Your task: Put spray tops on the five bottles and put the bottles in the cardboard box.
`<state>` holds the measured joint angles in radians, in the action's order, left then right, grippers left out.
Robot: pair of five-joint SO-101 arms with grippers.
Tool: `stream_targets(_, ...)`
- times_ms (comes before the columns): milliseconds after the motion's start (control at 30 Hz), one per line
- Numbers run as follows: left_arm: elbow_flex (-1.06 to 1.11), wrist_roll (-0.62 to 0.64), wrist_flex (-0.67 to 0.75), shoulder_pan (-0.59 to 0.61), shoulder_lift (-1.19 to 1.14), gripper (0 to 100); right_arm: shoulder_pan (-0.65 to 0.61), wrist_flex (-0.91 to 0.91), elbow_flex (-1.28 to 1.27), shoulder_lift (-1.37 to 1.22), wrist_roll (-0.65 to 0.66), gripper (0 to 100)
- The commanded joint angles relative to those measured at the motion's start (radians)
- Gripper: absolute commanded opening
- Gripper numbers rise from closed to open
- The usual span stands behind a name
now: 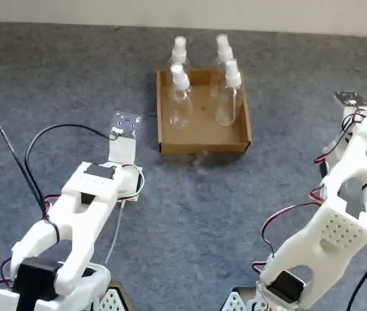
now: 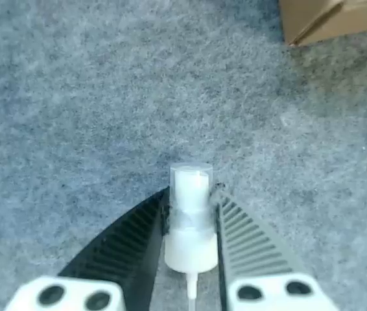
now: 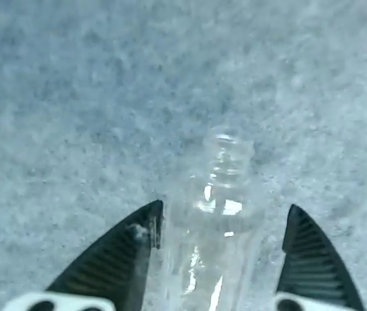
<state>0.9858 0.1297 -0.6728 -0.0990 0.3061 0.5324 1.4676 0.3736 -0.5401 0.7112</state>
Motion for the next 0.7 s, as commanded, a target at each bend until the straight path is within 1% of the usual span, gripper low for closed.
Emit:
stream_targets(0, -0.002, -0.008, -0.008, -0.008, 0.010, 0, 0.018, -0.005, 0.002, 0.015, 0.014, 22.2)
stream_targets(67, -0.002, -0.008, -0.008, -0.008, 0.010, 1, 0.021, -0.004, 0.001, 0.015, 0.014, 20.0)
stream_targets(200, -0.002, -0.008, -0.008, -0.008, 0.010, 1, 0.024, -0.007, -0.045, 0.016, 0.015, 19.7)
stream_targets(400, -0.002, -0.008, -0.008, -0.008, 0.010, 1, 0.031, -0.064, -0.088, 0.018, 0.014, 19.3)
stream_targets(500, -0.002, -0.008, -0.008, -0.008, 0.010, 1, 0.031, -0.062, -0.085, 0.024, 0.011, 14.1)
stream_targets(600, -0.002, -0.008, -0.008, -0.007, 0.012, 1, 0.031, -0.061, -0.084, 0.028, -0.057, 8.2)
stream_targets(667, -0.004, -0.008, -0.008, 0.004, 0.013, 1, 0.024, -0.050, -0.079, 0.053, -0.089, 7.3)
